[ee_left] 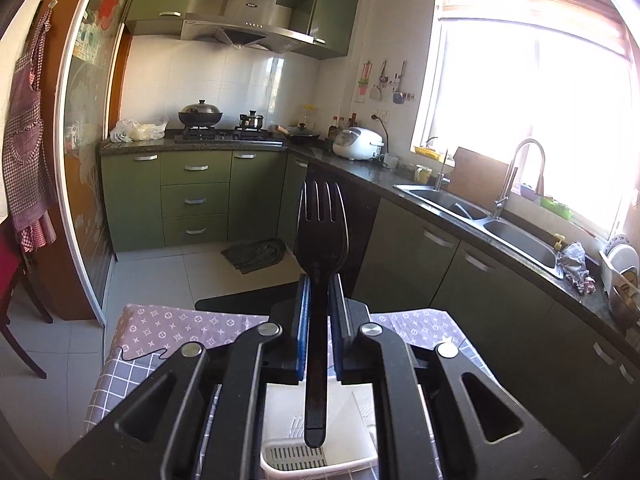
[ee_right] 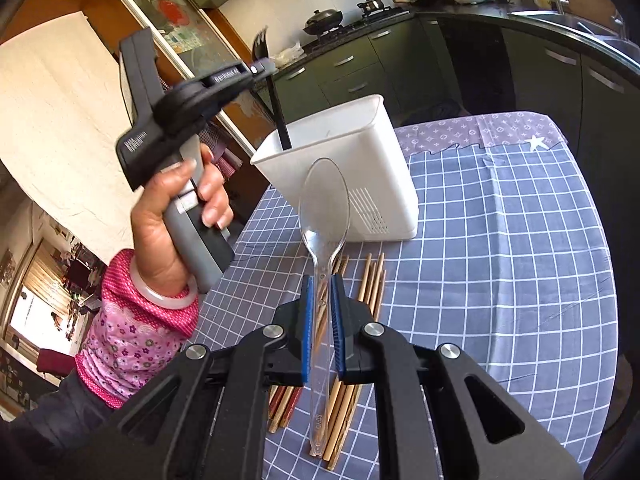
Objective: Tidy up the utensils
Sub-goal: 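Drop the fork into the white holder with the left tool while the right tool lifts the spoon, then lower the spoon into the white holder and open the right tool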
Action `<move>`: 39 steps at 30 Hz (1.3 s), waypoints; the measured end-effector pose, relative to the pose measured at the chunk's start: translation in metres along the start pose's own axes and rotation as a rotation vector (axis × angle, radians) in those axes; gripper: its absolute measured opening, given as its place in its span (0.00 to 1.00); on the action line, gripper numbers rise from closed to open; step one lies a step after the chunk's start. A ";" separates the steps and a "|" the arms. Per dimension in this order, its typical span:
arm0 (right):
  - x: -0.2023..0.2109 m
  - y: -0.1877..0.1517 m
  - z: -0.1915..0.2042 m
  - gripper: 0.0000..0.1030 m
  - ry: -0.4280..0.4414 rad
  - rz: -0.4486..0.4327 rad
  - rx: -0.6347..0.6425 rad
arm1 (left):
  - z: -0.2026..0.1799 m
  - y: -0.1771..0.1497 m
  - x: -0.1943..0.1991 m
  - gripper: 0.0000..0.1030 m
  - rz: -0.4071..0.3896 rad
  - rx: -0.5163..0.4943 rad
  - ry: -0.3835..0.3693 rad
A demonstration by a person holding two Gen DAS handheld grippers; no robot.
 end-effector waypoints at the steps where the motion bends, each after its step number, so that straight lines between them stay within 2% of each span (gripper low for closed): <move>1: 0.002 0.004 0.001 0.09 -0.002 -0.009 0.003 | 0.002 -0.005 -0.003 0.09 0.014 -0.004 0.005; 2: 0.005 0.009 0.003 0.09 -0.004 -0.017 0.008 | 0.006 -0.011 -0.004 0.13 0.026 -0.009 0.012; 5: 0.008 0.026 0.006 0.09 -0.017 -0.042 0.023 | 0.012 -0.022 -0.005 0.32 0.040 -0.010 0.011; 9: 0.013 0.056 0.013 0.09 -0.030 -0.083 0.037 | 0.019 -0.021 0.013 0.32 0.012 -0.015 -0.007; 15: 0.007 0.119 0.018 0.09 -0.070 -0.193 0.046 | 0.024 -0.021 0.059 0.36 -0.040 -0.038 -0.019; 21: -0.008 0.179 0.021 0.09 -0.175 -0.339 0.079 | 0.031 -0.026 0.091 0.36 -0.036 -0.070 -0.014; 24: -0.022 0.199 0.017 0.09 -0.256 -0.402 0.110 | 0.035 -0.030 0.100 0.36 -0.028 -0.062 -0.021; 27: -0.041 0.204 0.006 0.09 -0.317 -0.421 0.133 | 0.038 -0.035 0.105 0.36 -0.006 -0.053 -0.029; 29: -0.057 0.198 -0.003 0.09 -0.336 -0.395 0.134 | 0.039 -0.039 0.107 0.36 0.011 -0.045 -0.038; 34: -0.081 0.171 -0.015 0.09 -0.333 -0.326 0.139 | 0.041 -0.047 0.106 0.36 0.044 -0.042 -0.048; 39: -0.086 0.149 -0.024 0.13 -0.331 -0.302 0.137 | 0.039 -0.055 0.103 0.36 0.082 -0.039 -0.056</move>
Point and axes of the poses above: each gripper's, at about its wrist camera, not at the fingertips, and x roughly against the way its jaws point, z to its left, y to its top, the point moved 6 cm from there along -x, roughly the way its jaws point, and after that the axes turned 6 degrees about x, right-handed, at the moved point
